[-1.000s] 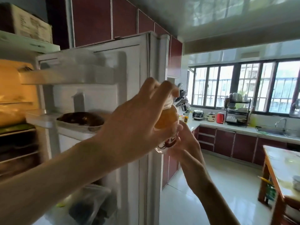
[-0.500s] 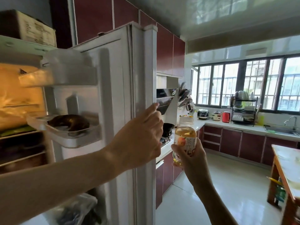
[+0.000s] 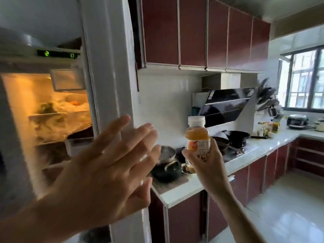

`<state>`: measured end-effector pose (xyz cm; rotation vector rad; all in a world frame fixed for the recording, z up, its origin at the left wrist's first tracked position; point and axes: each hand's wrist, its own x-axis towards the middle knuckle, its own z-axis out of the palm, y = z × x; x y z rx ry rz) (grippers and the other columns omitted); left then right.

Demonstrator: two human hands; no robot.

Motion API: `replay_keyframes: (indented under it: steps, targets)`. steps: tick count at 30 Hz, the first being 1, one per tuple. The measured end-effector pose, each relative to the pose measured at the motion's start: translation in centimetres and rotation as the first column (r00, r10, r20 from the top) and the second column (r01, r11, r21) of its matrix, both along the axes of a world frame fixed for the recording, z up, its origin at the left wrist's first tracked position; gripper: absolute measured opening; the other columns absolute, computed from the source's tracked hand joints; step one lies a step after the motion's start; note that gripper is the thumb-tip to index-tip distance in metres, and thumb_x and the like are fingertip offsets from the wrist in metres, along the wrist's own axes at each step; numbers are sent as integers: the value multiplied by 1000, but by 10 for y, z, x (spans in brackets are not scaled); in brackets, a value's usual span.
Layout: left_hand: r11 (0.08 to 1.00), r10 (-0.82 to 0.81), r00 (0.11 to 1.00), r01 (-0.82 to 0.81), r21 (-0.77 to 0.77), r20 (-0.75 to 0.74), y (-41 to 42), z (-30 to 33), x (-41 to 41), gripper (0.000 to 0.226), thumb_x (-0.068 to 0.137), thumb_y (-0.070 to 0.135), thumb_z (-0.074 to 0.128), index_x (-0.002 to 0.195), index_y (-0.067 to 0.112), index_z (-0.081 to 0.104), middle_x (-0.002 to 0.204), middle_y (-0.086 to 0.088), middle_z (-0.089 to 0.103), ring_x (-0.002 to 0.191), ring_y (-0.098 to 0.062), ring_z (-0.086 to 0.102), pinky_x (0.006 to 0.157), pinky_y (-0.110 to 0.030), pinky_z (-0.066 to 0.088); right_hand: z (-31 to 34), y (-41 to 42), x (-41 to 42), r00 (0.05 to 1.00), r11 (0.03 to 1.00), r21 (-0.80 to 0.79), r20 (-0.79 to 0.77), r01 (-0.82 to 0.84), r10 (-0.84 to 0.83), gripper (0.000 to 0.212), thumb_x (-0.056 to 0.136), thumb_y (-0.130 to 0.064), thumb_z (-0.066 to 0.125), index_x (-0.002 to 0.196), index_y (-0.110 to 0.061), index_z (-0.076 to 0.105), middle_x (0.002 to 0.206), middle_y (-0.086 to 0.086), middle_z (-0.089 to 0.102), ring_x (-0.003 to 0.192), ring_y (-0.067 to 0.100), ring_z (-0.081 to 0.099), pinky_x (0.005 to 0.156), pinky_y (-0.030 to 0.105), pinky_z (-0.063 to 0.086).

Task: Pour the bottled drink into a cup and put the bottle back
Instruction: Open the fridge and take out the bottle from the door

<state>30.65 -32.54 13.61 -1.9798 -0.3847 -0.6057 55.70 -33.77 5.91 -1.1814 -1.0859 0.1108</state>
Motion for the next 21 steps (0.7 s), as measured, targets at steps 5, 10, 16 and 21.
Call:
replay_keyframes:
  steps: [5, 10, 16, 21]
  targets:
    - [987, 160, 979, -159, -13, 129, 11, -7, -63, 49, 84, 33, 53, 126, 12, 69, 148, -16, 52, 144, -30, 37, 120, -60, 18, -4, 50, -59, 980, 980, -25, 2, -199, 199, 38, 85, -21, 77, 114, -27, 53, 82, -2, 68, 70, 17, 68, 59, 31, 61]
    - [933, 356, 913, -360, -20, 199, 35, -12, -120, 51, 84, 31, 55, 131, 10, 64, 154, -19, 43, 148, -35, 30, 120, -66, 14, -14, 96, -120, 949, 949, -67, 37, -309, 312, 47, 83, -27, 79, 119, -34, 51, 86, -1, 68, 69, 14, 68, 59, 31, 60]
    - [866, 498, 845, -496, -62, 196, 89, -19, -175, 63, 86, 49, 63, 141, 19, 55, 160, -13, 35, 151, -33, 23, 114, -76, 6, -28, 134, -164, 933, 934, -154, 116, -322, 341, 56, 84, -31, 79, 129, -29, 47, 89, -6, 67, 69, 7, 66, 58, 21, 52]
    - [845, 532, 793, -521, -122, 296, 143, -24, -209, 84, 78, 64, 67, 149, 24, 44, 165, -9, 23, 153, -30, 18, 111, -79, 1, -40, 153, -174, 938, 939, -217, 164, -268, 305, 59, 82, -30, 80, 131, -27, 47, 91, -6, 67, 71, 9, 66, 58, 24, 51]
